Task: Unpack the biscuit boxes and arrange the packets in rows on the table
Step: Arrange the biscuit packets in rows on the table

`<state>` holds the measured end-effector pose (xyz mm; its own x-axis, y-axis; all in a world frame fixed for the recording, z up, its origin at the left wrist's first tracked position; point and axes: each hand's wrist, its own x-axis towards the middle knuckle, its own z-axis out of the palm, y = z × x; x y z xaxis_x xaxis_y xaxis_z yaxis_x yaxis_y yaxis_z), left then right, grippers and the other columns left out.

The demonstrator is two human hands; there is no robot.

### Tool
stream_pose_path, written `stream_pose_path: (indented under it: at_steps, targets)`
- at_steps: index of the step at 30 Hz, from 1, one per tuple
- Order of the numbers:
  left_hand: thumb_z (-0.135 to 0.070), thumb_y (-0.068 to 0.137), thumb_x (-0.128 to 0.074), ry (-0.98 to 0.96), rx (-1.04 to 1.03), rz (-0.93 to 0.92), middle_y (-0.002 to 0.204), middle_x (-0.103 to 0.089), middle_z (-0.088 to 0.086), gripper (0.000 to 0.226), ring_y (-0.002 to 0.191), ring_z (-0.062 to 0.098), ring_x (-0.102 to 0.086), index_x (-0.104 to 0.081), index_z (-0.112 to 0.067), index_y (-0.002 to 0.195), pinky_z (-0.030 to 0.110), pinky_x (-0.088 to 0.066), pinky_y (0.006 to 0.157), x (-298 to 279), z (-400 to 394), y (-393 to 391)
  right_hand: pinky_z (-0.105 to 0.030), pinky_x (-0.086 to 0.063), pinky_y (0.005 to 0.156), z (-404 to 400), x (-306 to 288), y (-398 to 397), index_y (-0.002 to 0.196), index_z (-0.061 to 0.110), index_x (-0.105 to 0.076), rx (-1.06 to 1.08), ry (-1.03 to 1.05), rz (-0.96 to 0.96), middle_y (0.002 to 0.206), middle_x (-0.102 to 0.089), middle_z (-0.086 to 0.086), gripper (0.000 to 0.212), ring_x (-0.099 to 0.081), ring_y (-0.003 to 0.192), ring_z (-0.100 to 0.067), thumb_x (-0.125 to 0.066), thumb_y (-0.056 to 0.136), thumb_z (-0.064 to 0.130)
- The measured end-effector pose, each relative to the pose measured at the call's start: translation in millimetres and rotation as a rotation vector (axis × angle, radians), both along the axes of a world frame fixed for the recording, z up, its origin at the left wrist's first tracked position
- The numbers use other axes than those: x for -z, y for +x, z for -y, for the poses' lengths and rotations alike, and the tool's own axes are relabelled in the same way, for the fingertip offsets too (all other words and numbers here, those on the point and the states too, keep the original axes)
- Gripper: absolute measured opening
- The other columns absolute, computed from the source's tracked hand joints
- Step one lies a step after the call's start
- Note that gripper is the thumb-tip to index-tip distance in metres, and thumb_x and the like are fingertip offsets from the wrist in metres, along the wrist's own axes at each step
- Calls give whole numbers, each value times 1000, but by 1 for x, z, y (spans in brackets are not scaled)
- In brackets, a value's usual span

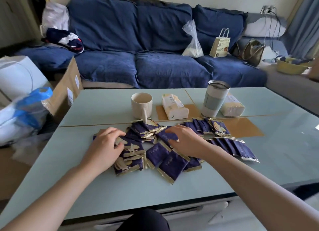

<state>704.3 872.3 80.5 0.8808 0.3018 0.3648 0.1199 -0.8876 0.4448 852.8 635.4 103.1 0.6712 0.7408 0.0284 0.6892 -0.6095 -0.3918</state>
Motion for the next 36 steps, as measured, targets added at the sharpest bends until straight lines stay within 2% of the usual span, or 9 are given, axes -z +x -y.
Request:
stream_pose_path:
  at_steps: [3,8,10,13,17,22,29,33,36]
  targets:
    - [-15,87,-66,0,-48,-79,118,-60,-1,29,115,23,-49,-66,-15,116,36,-44,93,9,-23,-14,-29,-41,96,-29,0,-6,136,18,-52,-48,14,30,135,-51,-3,45,-48,122,-23,-57,91,17]
    - [-30,93,-60,-45,-30,-126,134,-52,-2,43,127,18,-43,-56,-16,133,30,-36,103,23,-43,-26,-36,-33,111,-60,11,-15,145,16,-39,-154,-69,152,147,-37,-4,56,-34,134,-29,-56,93,16]
    - [-33,94,-59,-69,-25,-127,137,-51,-3,46,129,15,-43,-53,-16,136,27,-34,104,28,-46,-28,-36,-32,110,-67,17,-16,147,17,-34,-175,-93,223,150,-32,-5,59,-31,136,-29,-59,93,20]
    - [-34,94,-58,-91,-19,-134,137,-52,-4,44,129,14,-44,-53,-17,135,27,-35,103,35,-50,-28,-42,-39,107,-73,22,-16,147,19,-32,-161,-119,313,151,-29,-3,65,-32,136,-29,-63,91,28]
    - [-34,96,-56,-79,-30,-149,141,-50,-5,42,133,11,-40,-55,-18,135,26,-32,105,41,-54,-25,-46,-41,104,-76,25,-12,147,18,-29,-122,-160,334,151,-29,-4,69,-34,135,-30,-65,91,31]
    - [-31,97,-53,-64,-28,-190,149,-42,-6,43,141,13,-32,-52,-21,139,32,-28,113,43,-58,-16,-43,-45,98,-81,28,-8,145,17,-33,-118,-194,363,144,-38,-5,55,-44,126,-29,-55,95,28]
    - [-18,93,-53,-69,36,-221,155,-34,-8,57,146,9,-23,-39,-24,148,26,-19,115,43,-61,1,-40,-50,86,-87,31,-9,133,18,-45,-111,-243,482,128,-51,-4,37,-54,110,-29,-41,100,34]
    - [-20,93,-56,-98,34,-221,152,-40,-3,58,140,15,-36,-36,-26,147,29,-30,110,40,-62,11,-42,-51,83,-92,31,-11,130,16,-48,-108,-243,481,124,-53,-5,35,-55,107,-31,-41,101,36]
    - [-17,94,-58,-69,73,-187,146,-47,-7,62,133,14,-43,-33,-29,149,28,-35,106,36,-61,16,-42,-51,82,-97,31,-13,125,15,-51,-93,-230,475,120,-54,-5,34,-55,104,-32,-39,102,37]
